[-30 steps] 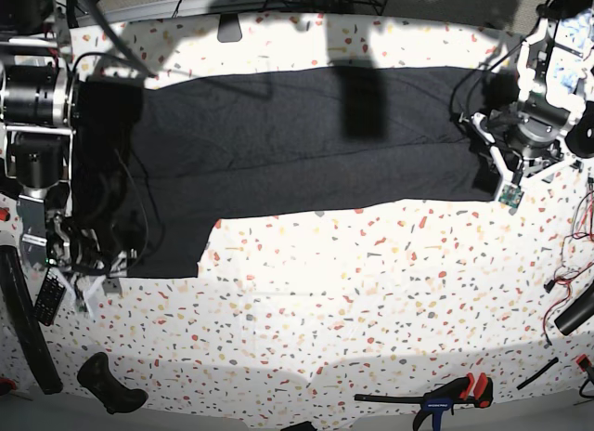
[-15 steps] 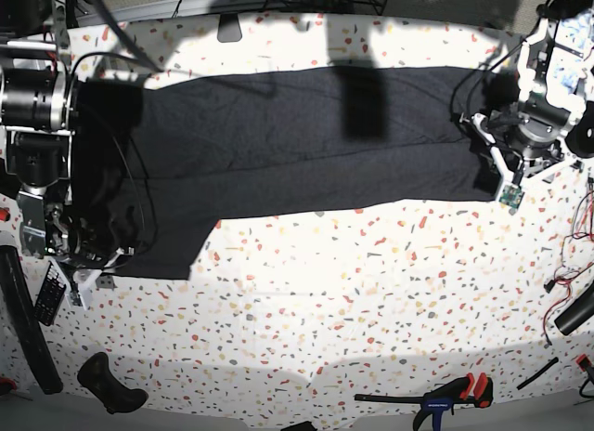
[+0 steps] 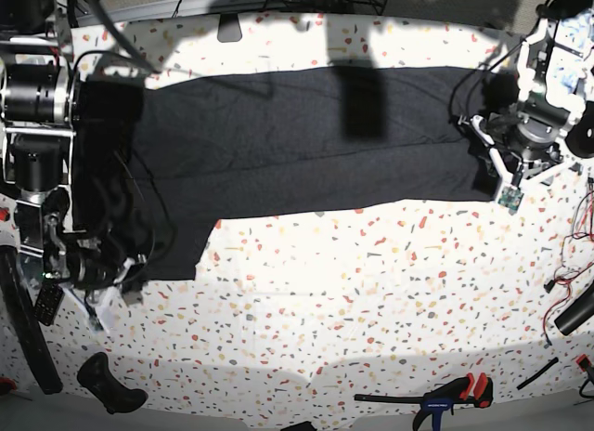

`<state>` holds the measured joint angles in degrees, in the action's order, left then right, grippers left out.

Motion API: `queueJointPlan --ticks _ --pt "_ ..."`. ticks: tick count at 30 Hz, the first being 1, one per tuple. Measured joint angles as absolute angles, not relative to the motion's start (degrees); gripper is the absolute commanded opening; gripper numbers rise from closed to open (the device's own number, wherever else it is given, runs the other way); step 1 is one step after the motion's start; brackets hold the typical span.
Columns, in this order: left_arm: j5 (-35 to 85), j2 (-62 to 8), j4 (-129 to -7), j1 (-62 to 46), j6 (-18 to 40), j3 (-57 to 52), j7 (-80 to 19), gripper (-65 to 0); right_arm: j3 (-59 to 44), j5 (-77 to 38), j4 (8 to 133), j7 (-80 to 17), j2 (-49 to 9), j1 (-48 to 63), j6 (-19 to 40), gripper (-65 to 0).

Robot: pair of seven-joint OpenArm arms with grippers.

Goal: Fold the T-shirt properly

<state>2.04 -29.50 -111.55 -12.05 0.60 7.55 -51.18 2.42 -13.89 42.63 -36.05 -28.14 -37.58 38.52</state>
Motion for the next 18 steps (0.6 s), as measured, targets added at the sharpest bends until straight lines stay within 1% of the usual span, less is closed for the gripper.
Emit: queueJointPlan --ticks 4,10,18 --pt "2.0 -29.5 -111.5 -12.1 0.6 7.6 -51.4 -40.9 2.5 -16.4 53.1 -38.5 -28.4 -31.9 38.7 -65.0" --pt "2.0 -29.5 -111.5 -12.1 0.6 7.6 -51.4 -40.9 2.7 -16.3 74.0 -41.9 -28.8 -18.4 39.0 -65.0" --pt "2.0 -29.5 -111.5 -12.1 0.6 7.6 -51.6 -40.9 1.3 -16.1 101.2 -45.1 -33.7 2.7 39.3 -65.0"
